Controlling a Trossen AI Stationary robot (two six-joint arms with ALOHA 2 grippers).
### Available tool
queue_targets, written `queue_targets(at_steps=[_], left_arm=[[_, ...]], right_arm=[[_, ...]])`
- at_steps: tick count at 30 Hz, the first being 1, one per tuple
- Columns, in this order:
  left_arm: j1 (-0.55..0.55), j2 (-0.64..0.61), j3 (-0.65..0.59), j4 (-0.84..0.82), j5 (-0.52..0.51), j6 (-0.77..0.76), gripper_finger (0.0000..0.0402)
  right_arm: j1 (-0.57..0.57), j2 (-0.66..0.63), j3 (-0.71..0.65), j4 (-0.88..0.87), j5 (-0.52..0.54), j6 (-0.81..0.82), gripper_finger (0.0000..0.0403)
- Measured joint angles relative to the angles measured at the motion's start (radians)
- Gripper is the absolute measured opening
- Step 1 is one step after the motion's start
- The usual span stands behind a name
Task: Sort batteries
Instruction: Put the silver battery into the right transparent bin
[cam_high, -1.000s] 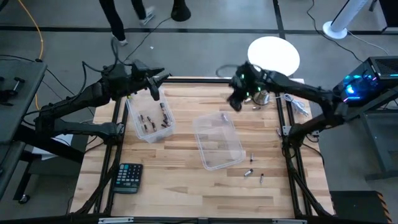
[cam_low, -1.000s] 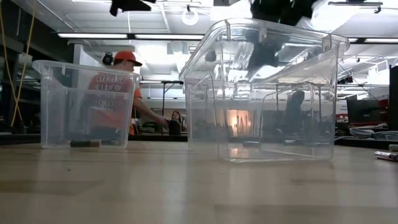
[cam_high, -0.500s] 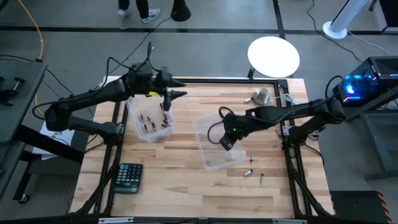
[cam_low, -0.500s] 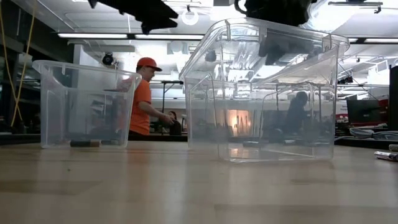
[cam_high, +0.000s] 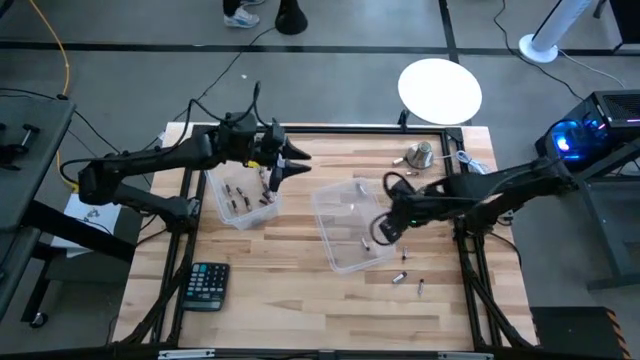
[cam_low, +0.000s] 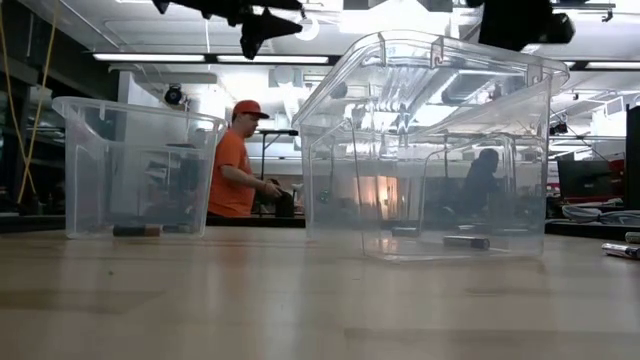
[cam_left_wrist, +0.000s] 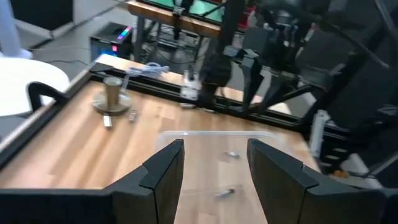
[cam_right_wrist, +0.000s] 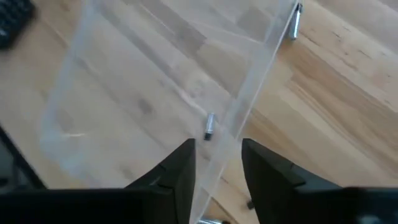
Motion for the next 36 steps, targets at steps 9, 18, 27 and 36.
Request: queue_targets(at_steps=[9, 18, 27, 36], left_arm=[[-0.118, -0.001, 0.0, -0.011, -0.103, -0.065, 0.0168], [-0.152, -0.001, 0.0, -0.009, -0.167, -0.073, 0.0168], [-0.121, -0.007, 0.0, -0.035, -0.168, -0.032, 0.0168], [-0.064, -0.083, 0.0, -0.06, -0.167, -0.011, 0.0168]], right_arm=[[0.112, 0.001, -0.141, -0.111, -0.069, 0.117, 0.0043], [0.061, 0.001, -0.321, 0.295, -0.082, 0.1, 0.0015], [-0.011, 0.0, -0.279, 0.338, -0.004, 0.004, 0.0016], [-0.272, 0.002, -0.317, 0.299, 0.132, -0.143, 0.0092]])
